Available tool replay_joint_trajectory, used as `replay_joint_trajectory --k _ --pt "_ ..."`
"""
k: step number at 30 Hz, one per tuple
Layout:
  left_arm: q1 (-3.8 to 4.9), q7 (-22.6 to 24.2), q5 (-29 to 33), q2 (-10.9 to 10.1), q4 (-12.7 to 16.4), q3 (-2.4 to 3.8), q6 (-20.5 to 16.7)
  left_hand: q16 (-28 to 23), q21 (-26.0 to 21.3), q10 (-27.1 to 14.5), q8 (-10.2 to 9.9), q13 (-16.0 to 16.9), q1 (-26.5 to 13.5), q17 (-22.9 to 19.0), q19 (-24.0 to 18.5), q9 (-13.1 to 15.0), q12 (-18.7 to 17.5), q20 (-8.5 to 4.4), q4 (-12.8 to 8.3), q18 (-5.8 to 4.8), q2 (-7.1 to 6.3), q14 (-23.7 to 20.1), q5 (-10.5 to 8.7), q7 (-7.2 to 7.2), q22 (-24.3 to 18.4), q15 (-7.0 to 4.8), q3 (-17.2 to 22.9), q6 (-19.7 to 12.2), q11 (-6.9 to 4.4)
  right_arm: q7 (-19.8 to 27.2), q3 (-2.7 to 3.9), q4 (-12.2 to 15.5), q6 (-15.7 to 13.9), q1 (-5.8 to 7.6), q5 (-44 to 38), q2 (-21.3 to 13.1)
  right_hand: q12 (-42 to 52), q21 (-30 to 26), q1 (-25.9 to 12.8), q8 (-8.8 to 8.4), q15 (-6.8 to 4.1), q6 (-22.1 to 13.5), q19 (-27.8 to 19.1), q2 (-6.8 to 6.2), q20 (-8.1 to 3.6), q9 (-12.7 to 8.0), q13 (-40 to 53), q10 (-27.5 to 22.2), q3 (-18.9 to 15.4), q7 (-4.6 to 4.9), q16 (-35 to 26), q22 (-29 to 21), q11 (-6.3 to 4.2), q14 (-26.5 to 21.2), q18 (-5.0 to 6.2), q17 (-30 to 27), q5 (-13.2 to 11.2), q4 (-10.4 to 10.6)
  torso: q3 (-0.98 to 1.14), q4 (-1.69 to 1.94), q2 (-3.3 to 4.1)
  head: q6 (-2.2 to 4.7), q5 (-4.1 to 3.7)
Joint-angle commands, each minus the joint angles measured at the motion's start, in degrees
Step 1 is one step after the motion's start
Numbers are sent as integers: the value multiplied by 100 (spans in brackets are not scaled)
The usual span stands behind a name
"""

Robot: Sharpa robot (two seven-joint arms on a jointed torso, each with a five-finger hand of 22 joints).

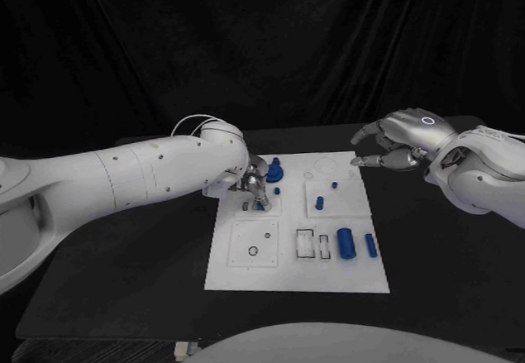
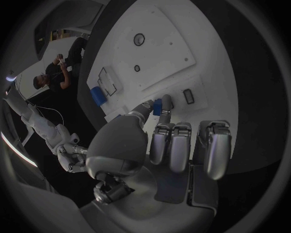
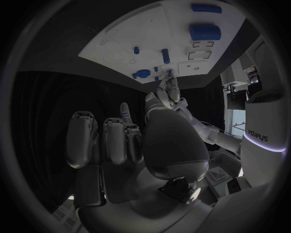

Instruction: Assemble the parts on the task board

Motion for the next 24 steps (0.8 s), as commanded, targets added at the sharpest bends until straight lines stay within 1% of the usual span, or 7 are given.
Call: replay_joint_trajectory --k 1,3,6,8,11,22,24 --pt "34 -123 4 -75 106 6 -114 -24 -34 607 -37 1509 -117 1505 110 31 20 -52 -82 -19 -19 592 13 -90 1062 -41 206 117 -45 -143 5 -7 81 -20 -12 -6 20 -24 17 16 51 22 154 58 30 -12 1509 590 -6 38 1 1074 47 314 -34 -8 86 -44 -1 4 -9 1 12" --pt "45 -229 102 -144 176 6 -183 -24 -34 607 -42 1509 -201 1505 116 60 20 -54 -64 -20 -41 592 23 -94 1067 -45 278 132 -49 -147 5 -11 101 -29 -12 -5 20 -25 33 15 52 25 154 73 32 -21 1509 590 -12 40 1 1075 48 314 -34 -10 152 -57 1 5 -13 1 20" --pt "54 -434 567 -212 218 6 -222 -24 -40 607 -58 1509 -327 1505 115 95 20 -57 -11 -19 -55 592 26 -92 1065 -47 368 141 -50 -151 5 -18 121 -44 -12 -4 20 -33 48 15 54 28 153 87 34 -30 1509 590 -20 41 -2 1073 50 312 -33 -19 217 -70 10 6 -29 1 29" --pt "58 -593 909 -251 238 6 -233 -24 -37 607 -77 1509 -402 1505 123 110 20 -59 28 -20 -61 592 26 -88 1072 -46 412 131 -47 -153 5 -20 139 -54 -12 -4 20 -37 56 16 54 31 152 94 35 -34 1509 590 -22 41 -5 1072 50 311 -32 -24 245 -77 15 8 -34 1 18" --pt "61 -737 1170 -281 252 6 -256 -24 -61 607 -108 1509 -498 1505 95 130 20 -57 70 -11 -88 592 -24 -78 1047 -45 453 113 -42 -156 5 -22 163 -65 -12 -6 20 -39 61 16 54 32 151 97 35 -37 1509 590 -24 41 -5 1072 51 311 -31 -26 261 -82 10 10 -25 1 26" --pt "62 -854 1394 -292 251 6 -467 -24 -66 607 -156 1509 -659 1505 100 159 20 -53 187 -11 -69 592 -89 -64 1051 -38 514 103 -31 -168 5 -30 224 -76 -12 9 20 -50 73 16 54 36 149 110 36 -42 1509 590 -25 41 -9 1069 51 309 -29 -34 300 -90 1 7 -10 1 84" --pt "62 -850 1403 -279 240 5 -491 -24 -77 607 -185 1509 -708 1505 91 174 20 -49 224 -8 -60 592 -182 -55 1042 -34 543 87 -26 -171 5 -32 232 -77 -12 13 20 -50 74 16 54 36 149 112 36 -43 1509 590 -25 41 -10 1069 51 309 -29 -35 304 -92 -1 7 -11 1 103"
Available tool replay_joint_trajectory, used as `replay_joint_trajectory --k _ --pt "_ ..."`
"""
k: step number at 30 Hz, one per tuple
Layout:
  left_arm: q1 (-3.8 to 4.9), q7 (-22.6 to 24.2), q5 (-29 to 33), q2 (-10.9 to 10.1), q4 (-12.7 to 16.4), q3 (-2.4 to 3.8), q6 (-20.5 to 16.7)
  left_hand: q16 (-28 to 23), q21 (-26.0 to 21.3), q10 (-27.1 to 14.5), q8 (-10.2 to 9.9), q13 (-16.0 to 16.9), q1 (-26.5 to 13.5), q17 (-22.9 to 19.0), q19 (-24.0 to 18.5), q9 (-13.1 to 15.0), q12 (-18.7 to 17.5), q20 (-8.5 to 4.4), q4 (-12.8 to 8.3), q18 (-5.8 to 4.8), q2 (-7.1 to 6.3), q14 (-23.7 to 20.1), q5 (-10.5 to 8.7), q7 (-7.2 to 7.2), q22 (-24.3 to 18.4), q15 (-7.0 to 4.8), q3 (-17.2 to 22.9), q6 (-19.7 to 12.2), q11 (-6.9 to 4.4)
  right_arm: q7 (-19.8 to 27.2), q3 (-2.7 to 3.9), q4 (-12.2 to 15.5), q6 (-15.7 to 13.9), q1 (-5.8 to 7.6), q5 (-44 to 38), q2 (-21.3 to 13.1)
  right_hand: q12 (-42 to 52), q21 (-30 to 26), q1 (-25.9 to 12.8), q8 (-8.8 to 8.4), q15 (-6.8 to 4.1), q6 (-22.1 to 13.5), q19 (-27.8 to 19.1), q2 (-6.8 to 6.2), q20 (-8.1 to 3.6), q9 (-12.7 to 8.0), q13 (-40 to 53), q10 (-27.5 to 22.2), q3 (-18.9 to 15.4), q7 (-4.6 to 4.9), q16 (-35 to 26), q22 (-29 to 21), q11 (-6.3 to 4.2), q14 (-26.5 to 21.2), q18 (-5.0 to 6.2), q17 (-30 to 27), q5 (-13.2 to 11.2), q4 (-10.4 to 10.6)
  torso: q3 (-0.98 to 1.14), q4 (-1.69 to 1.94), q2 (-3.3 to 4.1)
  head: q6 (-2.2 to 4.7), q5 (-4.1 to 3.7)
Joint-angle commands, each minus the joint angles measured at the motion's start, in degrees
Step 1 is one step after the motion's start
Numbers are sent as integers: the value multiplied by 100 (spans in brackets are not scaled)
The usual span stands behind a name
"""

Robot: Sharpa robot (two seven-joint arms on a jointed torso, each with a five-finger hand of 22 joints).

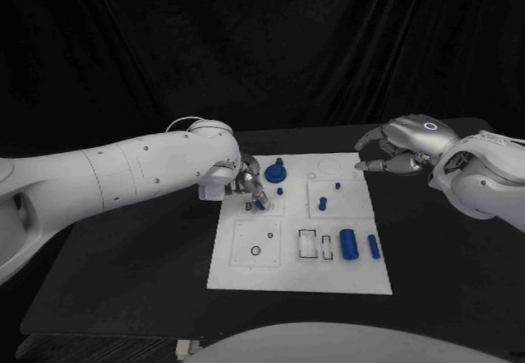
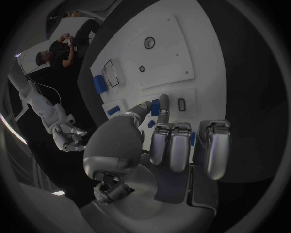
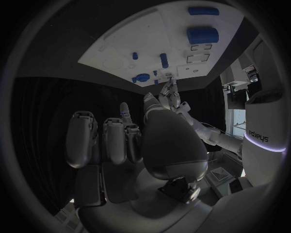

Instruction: Assemble the parts on the task board

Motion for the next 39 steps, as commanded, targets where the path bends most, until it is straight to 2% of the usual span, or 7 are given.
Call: replay_joint_trajectory --k 1,7,19,27,39 --pt "14 -81 239 32 -9 6 -178 -24 -33 607 -37 1509 -94 1507 71 16 20 -28 61 -8 7 606 -93 37 1044 -19 5 -27 -23 -121 4 -5 73 -13 -12 4 20 -28 2 16 54 17 149 42 36 -9 1510 611 -5 20 -11 1070 30 308 -29 -9 44 -35 -8 -3 10 1 28" --pt "6 -65 248 60 -43 5 -239 -24 -76 607 -71 1509 -128 1507 19 32 20 -22 93 9 14 606 -208 49 997 -11 28 -53 -13 -119 4 -3 82 -14 -12 5 20 -33 5 17 55 17 147 45 36 -9 1510 611 -5 20 -14 1069 29 307 -28 -15 51 -37 -10 -5 12 1 14" --pt "-9 -60 251 41 -52 4 -455 -24 -104 607 -127 1509 -143 1507 -9 57 20 -7 113 17 -11 606 -422 68 976 6 35 -92 6 -120 4 -2 91 -18 -12 4 20 -34 7 17 55 18 147 47 36 -11 1510 611 -6 20 -16 1068 29 306 -28 -18 55 -38 -16 -4 19 1 58" --pt "-44 -46 251 49 -91 4 -559 -24 -108 607 -151 1509 -141 1507 -12 57 20 -4 114 18 -21 606 -462 76 974 11 33 -115 13 -116 4 -6 88 -27 -12 5 20 -31 8 17 55 18 148 48 36 -12 1510 611 -7 20 -14 1069 29 307 -29 -15 59 -40 -7 -4 11 1 82" --pt "-86 -56 251 7 -128 3 -581 -24 -110 607 -156 1509 -144 1507 -13 62 20 -1 120 19 -28 606 -498 79 973 15 25 -110 17 -122 4 -8 98 -39 -12 2 20 -37 17 16 55 18 146 50 36 -15 1510 611 -8 21 -17 1068 29 306 -27 -22 68 -47 -14 -6 14 1 123"
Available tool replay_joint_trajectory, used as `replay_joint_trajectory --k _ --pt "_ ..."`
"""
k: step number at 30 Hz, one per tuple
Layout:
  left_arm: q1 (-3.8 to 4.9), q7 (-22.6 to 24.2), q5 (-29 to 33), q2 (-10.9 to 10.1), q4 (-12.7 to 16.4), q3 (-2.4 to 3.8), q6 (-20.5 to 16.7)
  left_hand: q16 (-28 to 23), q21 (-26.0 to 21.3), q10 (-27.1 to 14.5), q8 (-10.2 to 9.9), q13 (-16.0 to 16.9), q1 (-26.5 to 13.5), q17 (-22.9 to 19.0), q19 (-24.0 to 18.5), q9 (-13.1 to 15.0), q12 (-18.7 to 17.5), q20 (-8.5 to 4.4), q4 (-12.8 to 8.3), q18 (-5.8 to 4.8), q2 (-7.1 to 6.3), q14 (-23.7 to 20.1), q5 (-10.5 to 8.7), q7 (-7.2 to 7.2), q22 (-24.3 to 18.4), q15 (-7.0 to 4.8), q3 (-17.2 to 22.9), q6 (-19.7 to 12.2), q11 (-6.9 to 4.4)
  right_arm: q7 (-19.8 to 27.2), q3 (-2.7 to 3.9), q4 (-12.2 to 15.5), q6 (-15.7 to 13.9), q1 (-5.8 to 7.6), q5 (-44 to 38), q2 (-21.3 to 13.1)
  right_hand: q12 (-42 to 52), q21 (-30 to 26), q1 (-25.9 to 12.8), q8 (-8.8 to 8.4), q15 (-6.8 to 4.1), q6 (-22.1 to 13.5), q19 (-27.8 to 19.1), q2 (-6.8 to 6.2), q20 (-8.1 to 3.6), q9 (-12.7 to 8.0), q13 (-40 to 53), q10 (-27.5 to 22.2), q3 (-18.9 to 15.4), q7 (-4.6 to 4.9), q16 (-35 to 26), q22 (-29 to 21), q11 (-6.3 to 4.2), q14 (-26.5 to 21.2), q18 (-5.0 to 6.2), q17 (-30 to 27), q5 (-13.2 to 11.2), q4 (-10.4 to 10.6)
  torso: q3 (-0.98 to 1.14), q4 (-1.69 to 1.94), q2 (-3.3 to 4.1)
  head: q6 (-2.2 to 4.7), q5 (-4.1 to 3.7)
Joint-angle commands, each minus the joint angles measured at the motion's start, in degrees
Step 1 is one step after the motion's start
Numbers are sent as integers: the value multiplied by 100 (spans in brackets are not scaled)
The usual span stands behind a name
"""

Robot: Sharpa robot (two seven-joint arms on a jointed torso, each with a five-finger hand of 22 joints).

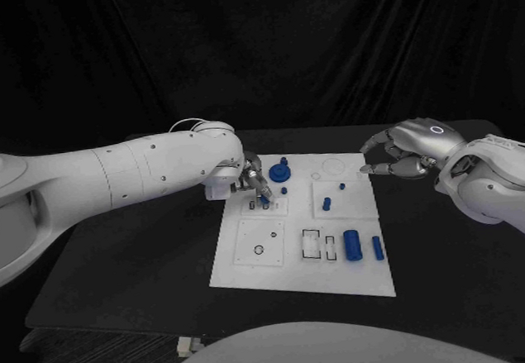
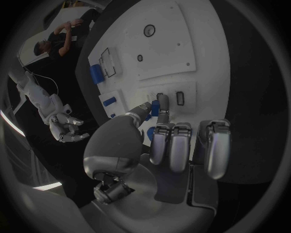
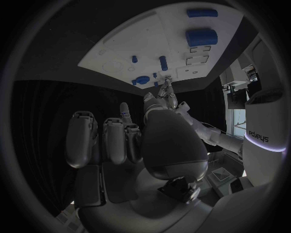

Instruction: Assemble the parts on the task board

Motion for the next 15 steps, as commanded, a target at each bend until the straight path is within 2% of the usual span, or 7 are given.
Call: replay_joint_trajectory --k 1,15 --pt "-14 20 50 -5 0 4 -68 -24 -23 607 -24 1510 -31 1508 -13 10 20 -1 26 19 -20 605 -25 8 975 14 -6 -36 17 -105 4 -3 26 -16 -12 0 20 -37 17 16 55 18 146 52 37 -11 1507 611 7 21 -17 1069 30 306 -27 -12 45 -32 -3 -1 3 1 16" --pt "-64 10 50 -51 28 3 -18 -24 -28 607 -23 1510 -3 1508 -18 20 20 2 9 21 -14 605 -29 -1 970 16 7 -23 15 -121 4 -8 56 -28 -12 4 20 -47 22 15 55 17 143 53 37 -14 1507 611 6 21 -18 1066 30 305 -25 -14 50 -36 0 3 -1 1 19"
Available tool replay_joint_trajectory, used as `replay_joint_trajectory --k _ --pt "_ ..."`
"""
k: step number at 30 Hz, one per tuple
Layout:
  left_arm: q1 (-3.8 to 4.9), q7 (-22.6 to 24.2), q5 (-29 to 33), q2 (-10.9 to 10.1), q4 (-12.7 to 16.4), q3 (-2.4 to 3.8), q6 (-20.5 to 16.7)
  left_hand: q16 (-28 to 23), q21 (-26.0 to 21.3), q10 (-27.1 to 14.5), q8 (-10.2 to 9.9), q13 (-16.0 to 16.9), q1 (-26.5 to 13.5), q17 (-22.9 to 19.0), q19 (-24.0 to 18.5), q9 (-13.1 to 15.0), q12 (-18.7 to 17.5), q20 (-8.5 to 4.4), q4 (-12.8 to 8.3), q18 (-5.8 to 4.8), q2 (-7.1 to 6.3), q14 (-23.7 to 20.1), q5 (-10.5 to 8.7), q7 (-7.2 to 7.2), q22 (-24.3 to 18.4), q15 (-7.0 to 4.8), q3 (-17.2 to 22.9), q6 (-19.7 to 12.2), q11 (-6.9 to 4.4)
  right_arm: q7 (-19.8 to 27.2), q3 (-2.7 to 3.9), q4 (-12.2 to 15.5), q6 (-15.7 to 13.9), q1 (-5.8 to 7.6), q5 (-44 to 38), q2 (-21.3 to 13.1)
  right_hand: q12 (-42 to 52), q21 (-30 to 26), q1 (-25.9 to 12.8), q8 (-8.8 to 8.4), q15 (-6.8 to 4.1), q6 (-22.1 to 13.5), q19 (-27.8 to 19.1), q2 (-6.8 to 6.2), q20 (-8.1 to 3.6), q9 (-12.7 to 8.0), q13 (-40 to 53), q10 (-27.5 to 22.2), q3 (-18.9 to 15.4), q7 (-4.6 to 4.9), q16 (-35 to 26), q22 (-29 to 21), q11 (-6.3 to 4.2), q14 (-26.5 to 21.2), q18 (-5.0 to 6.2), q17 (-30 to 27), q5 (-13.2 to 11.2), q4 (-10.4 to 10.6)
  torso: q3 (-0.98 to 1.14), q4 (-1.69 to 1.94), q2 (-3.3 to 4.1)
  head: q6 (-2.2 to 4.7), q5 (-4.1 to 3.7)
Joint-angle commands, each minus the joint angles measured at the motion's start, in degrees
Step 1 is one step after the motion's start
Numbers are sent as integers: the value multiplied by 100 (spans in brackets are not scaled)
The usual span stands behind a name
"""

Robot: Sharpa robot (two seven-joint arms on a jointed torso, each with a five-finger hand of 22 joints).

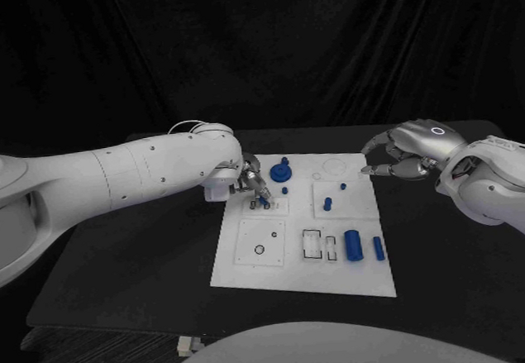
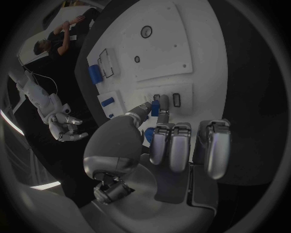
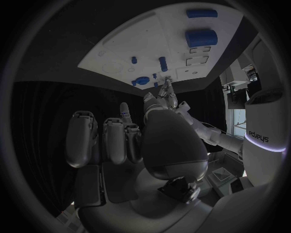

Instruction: Assemble the parts on the task board

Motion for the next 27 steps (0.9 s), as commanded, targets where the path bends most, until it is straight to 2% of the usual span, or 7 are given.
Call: replay_joint_trajectory --k 1,27 --pt "-24 15 46 -2 17 4 7 -24 -28 607 -24 1510 7 1509 -17 9 20 2 3 20 -12 605 -27 -2 972 16 12 -22 14 -118 4 -2 40 -15 -12 -1 20 -20 22 15 55 17 143 53 37 -8 1508 611 6 21 -18 1062 30 305 -25 -7 10 -37 2 2 -1 1 1" --pt "-83 58 46 30 -1 4 31 -24 -77 607 -43 1510 25 1509 -79 16 20 6 -7 40 -15 605 -44 8 918 19 17 -43 18 -155 4 -17 86 -20 -12 10 20 -15 27 14 55 16 145 54 37 -9 1508 611 6 22 -18 1063 30 305 -26 -7 14 -41 3 -5 0 1 17"
